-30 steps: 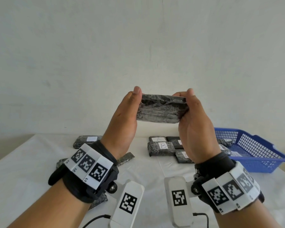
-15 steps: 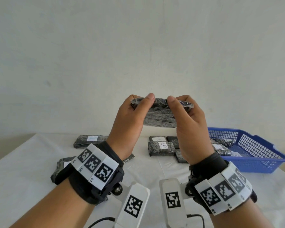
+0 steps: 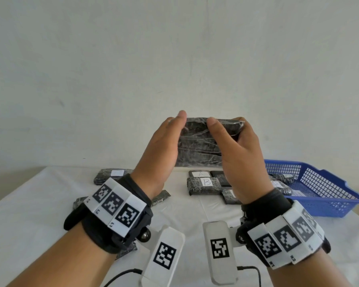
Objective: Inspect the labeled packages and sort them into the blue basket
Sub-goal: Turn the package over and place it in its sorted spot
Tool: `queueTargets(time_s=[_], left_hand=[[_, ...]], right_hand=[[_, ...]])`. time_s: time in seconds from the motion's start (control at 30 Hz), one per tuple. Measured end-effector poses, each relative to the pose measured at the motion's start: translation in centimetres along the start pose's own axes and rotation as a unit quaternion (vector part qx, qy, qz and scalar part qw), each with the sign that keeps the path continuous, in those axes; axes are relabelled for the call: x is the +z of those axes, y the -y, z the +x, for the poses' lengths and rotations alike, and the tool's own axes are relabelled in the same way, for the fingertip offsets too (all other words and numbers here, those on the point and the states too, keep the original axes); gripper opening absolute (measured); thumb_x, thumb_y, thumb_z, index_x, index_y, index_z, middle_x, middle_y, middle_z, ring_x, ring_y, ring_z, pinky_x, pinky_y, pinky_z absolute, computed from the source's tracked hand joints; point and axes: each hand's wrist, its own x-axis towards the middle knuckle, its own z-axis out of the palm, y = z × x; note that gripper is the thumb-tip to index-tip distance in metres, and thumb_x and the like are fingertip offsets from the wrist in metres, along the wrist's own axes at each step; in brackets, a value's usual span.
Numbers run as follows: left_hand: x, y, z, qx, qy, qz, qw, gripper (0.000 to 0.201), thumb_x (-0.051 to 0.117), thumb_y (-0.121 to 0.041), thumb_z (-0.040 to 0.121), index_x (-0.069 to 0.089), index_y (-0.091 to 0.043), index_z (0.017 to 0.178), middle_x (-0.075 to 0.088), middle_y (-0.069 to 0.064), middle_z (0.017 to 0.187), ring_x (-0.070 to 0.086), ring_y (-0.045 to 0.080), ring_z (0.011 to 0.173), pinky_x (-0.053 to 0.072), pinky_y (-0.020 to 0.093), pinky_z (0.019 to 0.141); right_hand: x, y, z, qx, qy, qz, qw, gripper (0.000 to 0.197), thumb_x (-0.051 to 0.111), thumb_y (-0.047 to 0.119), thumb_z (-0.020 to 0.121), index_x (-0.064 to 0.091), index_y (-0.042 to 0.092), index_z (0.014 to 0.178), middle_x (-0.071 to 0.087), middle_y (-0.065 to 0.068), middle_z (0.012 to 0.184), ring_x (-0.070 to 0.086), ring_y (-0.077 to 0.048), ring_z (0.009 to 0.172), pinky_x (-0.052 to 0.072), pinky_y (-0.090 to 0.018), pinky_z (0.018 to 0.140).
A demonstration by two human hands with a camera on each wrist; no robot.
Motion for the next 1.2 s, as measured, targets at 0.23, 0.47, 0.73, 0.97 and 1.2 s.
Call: queueTargets(time_s=[0.23, 0.47, 0.73, 0.97, 1.2], left_hand=[[-0.7, 0.0, 0.1, 0.005, -0.028, 0.077, 0.997, 0.028, 0.031, -0.052, 0.110, 0.056, -0.041, 0.101, 0.064, -0.013, 0.109, 0.058, -0.010, 0.096, 0.044, 0.007, 0.092], [0.3, -0.7, -0.7, 0.033, -0.057, 0.039, 0.997, 0.052, 0.038, -0.059, 0.106, 0.053, -0.010, 0.095, 0.053, 0.012, 0.087, 0.055, 0.010, 0.075, 0.053, 0.021, 0.079], [0.9, -0.9, -1.0, 0.039, -0.060, 0.044, 0.996, 0.040, 0.054, -0.049, 0.103, 0.065, -0.010, 0.104, 0.075, 0.013, 0.103, 0.074, 0.025, 0.098, 0.060, 0.052, 0.092], [0.7, -0.8, -1.2, 0.049, -0.029, 0.028, 0.998, 0.038, 0.053, -0.041, 0.100, 0.062, -0.006, 0.110, 0.072, 0.017, 0.101, 0.073, 0.028, 0.098, 0.061, 0.045, 0.087], [0.1, -0.8, -1.1, 0.021, -0.024, 0.019, 0.999, 0.027, 0.049, -0.033, 0.109, 0.064, -0.011, 0.111, 0.074, 0.012, 0.099, 0.074, 0.024, 0.098, 0.062, 0.042, 0.086]], right_hand=[[0.2, 0.3, -0.2, 0.006, -0.007, 0.009, 1.000, 0.036, 0.040, 0.038, 0.109, 0.049, 0.010, 0.088, 0.051, -0.009, 0.086, 0.050, -0.028, 0.080, 0.051, -0.055, 0.077], [0.2, 0.0, 0.0, 0.012, -0.031, 0.032, 0.999, 0.038, 0.047, 0.036, 0.110, 0.051, 0.008, 0.085, 0.052, -0.007, 0.083, 0.052, -0.022, 0.079, 0.049, -0.046, 0.072], [0.5, -0.1, 0.2, 0.015, -0.055, -0.020, 0.998, 0.043, 0.069, 0.055, 0.087, 0.055, 0.014, 0.083, 0.060, -0.005, 0.079, 0.062, -0.026, 0.076, 0.060, -0.058, 0.073], [0.6, 0.0, 0.1, 0.030, -0.072, -0.042, 0.996, 0.050, 0.081, 0.060, 0.075, 0.062, 0.017, 0.090, 0.074, -0.009, 0.091, 0.075, -0.035, 0.088, 0.063, -0.058, 0.074], [0.4, 0.7, -0.1, 0.034, -0.037, -0.081, 0.995, 0.043, 0.079, 0.051, 0.087, 0.053, 0.017, 0.087, 0.062, 0.003, 0.079, 0.065, -0.013, 0.070, 0.058, -0.035, 0.063]])
